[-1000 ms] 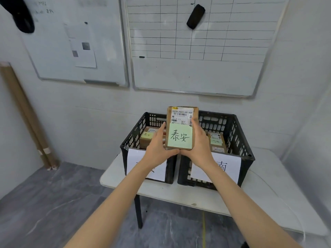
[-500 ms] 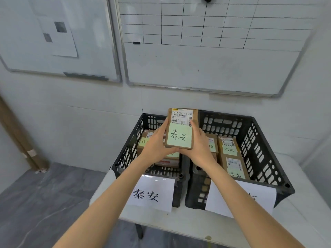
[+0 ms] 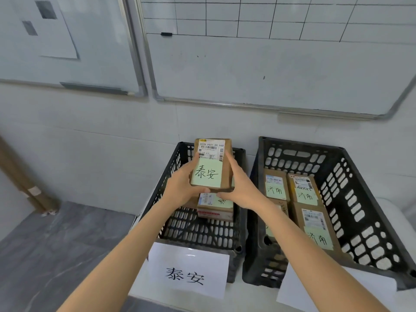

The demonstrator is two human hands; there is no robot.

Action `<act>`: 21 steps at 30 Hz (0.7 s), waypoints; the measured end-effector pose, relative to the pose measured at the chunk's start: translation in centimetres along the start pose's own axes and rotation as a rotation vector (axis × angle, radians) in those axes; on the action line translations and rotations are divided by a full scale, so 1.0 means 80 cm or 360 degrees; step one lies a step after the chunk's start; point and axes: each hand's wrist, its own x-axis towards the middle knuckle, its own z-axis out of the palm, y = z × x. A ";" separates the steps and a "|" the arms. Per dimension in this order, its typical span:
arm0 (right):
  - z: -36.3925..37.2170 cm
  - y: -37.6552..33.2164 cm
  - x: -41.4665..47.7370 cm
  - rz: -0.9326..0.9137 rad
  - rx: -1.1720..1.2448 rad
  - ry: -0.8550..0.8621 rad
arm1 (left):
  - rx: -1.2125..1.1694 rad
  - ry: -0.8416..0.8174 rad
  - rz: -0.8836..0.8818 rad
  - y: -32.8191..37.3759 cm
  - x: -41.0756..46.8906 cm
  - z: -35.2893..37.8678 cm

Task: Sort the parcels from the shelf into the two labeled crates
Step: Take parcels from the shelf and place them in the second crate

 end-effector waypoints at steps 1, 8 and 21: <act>0.000 0.002 0.005 -0.0009 0.0027 -0.0030 | 0.0002 -0.0003 -0.0024 -0.007 0.003 0.000; 0.001 0.033 0.033 0.0159 0.0006 -0.0143 | -0.0044 -0.0146 -0.0230 -0.058 0.007 0.000; -0.003 0.083 0.042 0.0364 0.0070 0.0087 | 0.0147 -0.0702 -0.0549 -0.124 -0.027 0.038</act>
